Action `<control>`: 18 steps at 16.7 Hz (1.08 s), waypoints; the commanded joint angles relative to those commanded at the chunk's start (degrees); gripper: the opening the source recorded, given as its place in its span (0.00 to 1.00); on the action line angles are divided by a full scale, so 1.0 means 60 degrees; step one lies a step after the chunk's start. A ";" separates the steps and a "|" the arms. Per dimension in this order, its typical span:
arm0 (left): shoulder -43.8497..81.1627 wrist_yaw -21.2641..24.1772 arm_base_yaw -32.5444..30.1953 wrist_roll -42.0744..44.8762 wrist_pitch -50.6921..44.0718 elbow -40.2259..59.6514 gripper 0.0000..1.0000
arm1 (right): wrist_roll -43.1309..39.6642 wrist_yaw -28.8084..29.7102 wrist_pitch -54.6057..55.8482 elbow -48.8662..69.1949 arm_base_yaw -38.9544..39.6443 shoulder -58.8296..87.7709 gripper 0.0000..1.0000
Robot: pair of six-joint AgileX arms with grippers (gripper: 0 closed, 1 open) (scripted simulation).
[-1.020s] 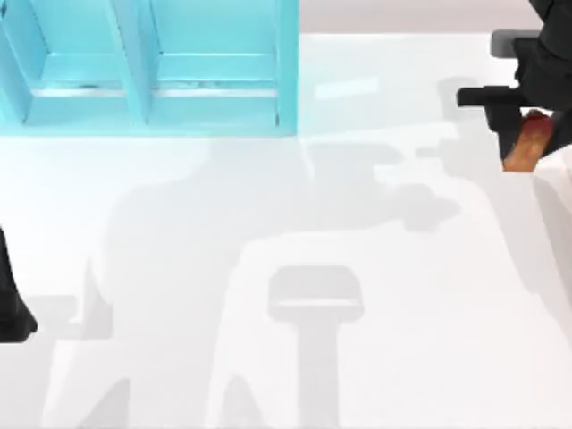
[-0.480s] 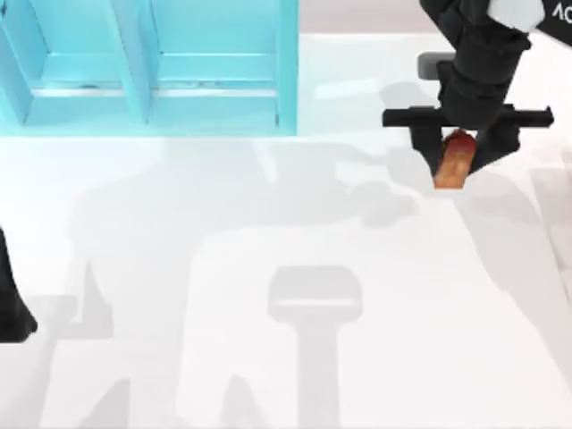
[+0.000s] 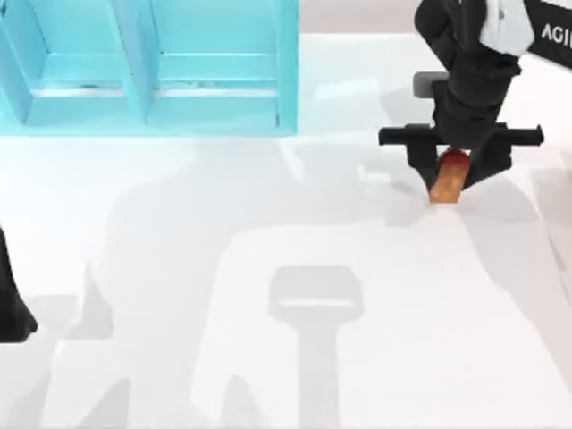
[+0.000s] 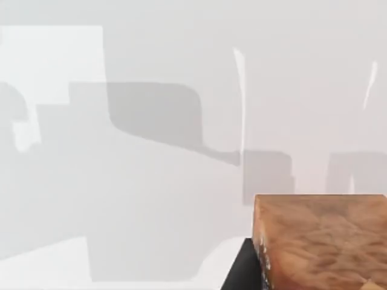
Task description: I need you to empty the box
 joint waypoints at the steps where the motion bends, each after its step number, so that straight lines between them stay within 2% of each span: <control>1: 0.0000 0.0000 0.0000 0.0000 0.0000 0.0000 1.00 | 0.0001 0.0008 0.0195 -0.0139 0.0006 0.0036 0.00; 6: 0.0000 0.0000 0.0000 0.0000 0.0000 0.0000 1.00 | 0.0005 0.0025 0.0449 -0.0339 0.0015 0.0101 0.00; 18: 0.0000 0.0000 0.0000 0.0000 0.0000 0.0000 1.00 | 0.0005 0.0025 0.0449 -0.0339 0.0015 0.0101 0.90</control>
